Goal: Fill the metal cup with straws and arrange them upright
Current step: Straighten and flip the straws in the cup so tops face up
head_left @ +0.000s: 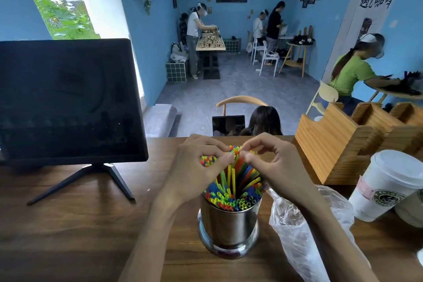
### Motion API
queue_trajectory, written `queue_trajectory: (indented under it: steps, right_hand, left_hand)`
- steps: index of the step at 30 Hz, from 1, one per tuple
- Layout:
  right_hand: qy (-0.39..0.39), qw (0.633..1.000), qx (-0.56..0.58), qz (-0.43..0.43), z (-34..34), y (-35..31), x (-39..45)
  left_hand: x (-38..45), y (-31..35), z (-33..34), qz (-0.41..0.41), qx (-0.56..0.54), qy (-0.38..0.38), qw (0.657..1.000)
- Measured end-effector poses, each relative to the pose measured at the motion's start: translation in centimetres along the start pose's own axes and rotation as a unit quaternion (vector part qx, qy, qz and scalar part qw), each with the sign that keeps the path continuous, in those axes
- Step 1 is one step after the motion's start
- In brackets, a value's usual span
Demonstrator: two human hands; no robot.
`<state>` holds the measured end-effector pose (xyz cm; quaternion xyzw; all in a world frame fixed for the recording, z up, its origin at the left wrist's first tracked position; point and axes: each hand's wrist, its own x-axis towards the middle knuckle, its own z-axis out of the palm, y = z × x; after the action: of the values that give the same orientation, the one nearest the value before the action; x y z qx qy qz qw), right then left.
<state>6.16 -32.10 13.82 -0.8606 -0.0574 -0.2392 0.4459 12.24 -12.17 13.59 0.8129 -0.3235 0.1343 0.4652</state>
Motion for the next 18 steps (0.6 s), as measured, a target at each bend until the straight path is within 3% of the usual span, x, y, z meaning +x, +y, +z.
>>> queue_trajectory:
  steps: [2, 4, 6, 10, 18]
  right_hand:
    - [0.002, 0.999, -0.039, -0.007, 0.5, 0.4, 0.8]
    - [-0.047, 0.996, -0.081, 0.001, 1.1, 1.0, 1.5]
    - [-0.095, 0.989, -0.113, 0.019, 1.6, 1.2, 1.9]
    - [-0.121, 0.980, -0.151, 0.038, 1.6, 1.0, 1.8]
    - [-0.089, 0.984, -0.155, 0.022, 1.7, 0.9, 1.7]
  left_hand:
    - [0.4, 0.3, -0.2, -0.026, -0.020, 0.036, 0.999]
    - [0.9, 0.1, -0.2, -0.045, -0.002, 0.061, 0.997]
    - [1.3, -0.5, 0.0, -0.058, 0.052, 0.020, 0.997]
    - [1.2, -1.0, 0.3, -0.084, 0.117, -0.070, 0.987]
    - [2.0, -0.3, 0.4, -0.080, 0.160, -0.053, 0.983]
